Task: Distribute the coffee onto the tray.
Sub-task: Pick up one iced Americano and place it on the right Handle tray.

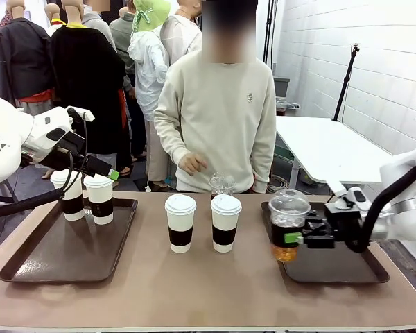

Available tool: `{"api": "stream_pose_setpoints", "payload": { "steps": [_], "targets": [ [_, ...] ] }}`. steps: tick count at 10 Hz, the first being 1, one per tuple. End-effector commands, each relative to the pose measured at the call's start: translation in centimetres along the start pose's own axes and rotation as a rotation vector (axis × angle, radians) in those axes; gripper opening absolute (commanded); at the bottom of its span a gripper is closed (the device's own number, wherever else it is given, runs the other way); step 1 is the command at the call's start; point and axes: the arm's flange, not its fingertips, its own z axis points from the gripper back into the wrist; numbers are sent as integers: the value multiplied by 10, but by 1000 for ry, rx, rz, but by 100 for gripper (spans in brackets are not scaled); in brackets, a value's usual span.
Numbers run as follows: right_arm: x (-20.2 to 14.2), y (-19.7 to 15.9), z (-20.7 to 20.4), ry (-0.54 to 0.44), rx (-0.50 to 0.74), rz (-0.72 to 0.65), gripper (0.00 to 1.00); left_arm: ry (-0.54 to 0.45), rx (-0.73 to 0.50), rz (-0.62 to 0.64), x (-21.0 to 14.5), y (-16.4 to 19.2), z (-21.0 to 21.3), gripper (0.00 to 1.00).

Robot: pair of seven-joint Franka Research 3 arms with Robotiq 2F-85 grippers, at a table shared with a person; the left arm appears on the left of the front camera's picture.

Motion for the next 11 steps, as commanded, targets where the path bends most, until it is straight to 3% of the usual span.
{"api": "stream_pose_setpoints", "payload": {
  "steps": [1, 3, 6, 9, 11],
  "targets": [
    [-9, -7, 20, -23, 66, 32, 66, 2, -2, -4, -1, 2, 0, 100],
    [-33, -16, 35, 35, 89, 98, 66, 2, -2, -4, -1, 2, 0, 100],
    [-62, -32, 55, -2, 10, 119, 66, 2, -2, -4, -1, 2, 0, 100],
    [-67, -41, 59, -24, 10, 78, 66, 2, -2, -4, -1, 2, 0, 100],
    [-75, -32, 58, 28, 10, 90, 66, 2, -2, -4, -1, 2, 0, 100]
  ]
}}
